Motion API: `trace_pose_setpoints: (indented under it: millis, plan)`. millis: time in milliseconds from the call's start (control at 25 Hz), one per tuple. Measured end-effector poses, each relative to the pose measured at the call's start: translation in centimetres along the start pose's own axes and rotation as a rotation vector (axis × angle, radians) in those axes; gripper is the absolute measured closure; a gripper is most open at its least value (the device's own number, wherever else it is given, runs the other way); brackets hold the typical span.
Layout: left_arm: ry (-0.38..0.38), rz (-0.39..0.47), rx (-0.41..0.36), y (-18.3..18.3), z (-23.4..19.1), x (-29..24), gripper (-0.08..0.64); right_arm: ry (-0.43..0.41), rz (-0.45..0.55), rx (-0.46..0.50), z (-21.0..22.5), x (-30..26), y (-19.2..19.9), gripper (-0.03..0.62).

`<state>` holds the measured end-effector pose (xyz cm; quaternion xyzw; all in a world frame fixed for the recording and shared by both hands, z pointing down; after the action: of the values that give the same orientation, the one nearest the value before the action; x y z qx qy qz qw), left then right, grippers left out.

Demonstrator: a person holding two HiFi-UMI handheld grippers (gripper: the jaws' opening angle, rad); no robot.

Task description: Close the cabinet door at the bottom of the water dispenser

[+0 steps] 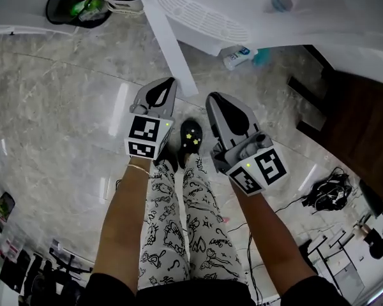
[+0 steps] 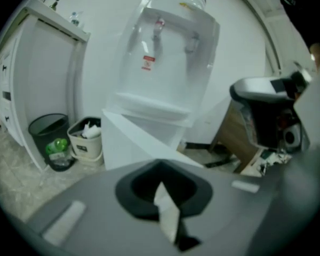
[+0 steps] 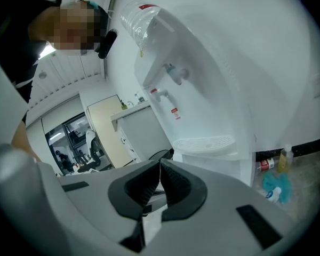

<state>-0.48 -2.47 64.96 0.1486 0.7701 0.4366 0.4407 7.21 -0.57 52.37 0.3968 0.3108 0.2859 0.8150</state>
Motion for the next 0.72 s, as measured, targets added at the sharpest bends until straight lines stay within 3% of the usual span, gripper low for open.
trace_pose_setpoints:
  millis: [360, 520, 720]
  plan:
    - [0.087, 0.011, -0.119, -3.2, 4.0, -6.5, 0.563, 0.057, 0.064, -0.038, 3.5, 2.9, -2.2, 0.575]
    - [0.100, 0.025, -0.083, -4.3, 4.9, -9.4, 0.563, 0.056, 0.095, -0.074, 4.4, 4.4, -2.9, 0.575]
    - [0.096, -0.002, -0.140, -4.5, 5.3, -11.4, 0.563, 0.054, 0.148, -0.120, 4.9, 5.9, -4.5, 0.575]
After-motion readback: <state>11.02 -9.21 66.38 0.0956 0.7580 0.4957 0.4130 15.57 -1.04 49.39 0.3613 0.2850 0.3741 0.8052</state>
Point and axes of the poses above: the fingertips, and each gripper's own axes: x backward along the fingers, z to its right, y out of its underside, the point moved 1 cm from there along x, backward along the fingers, and after that the axes turned 1 degree about -x, right-handed, at the moved point
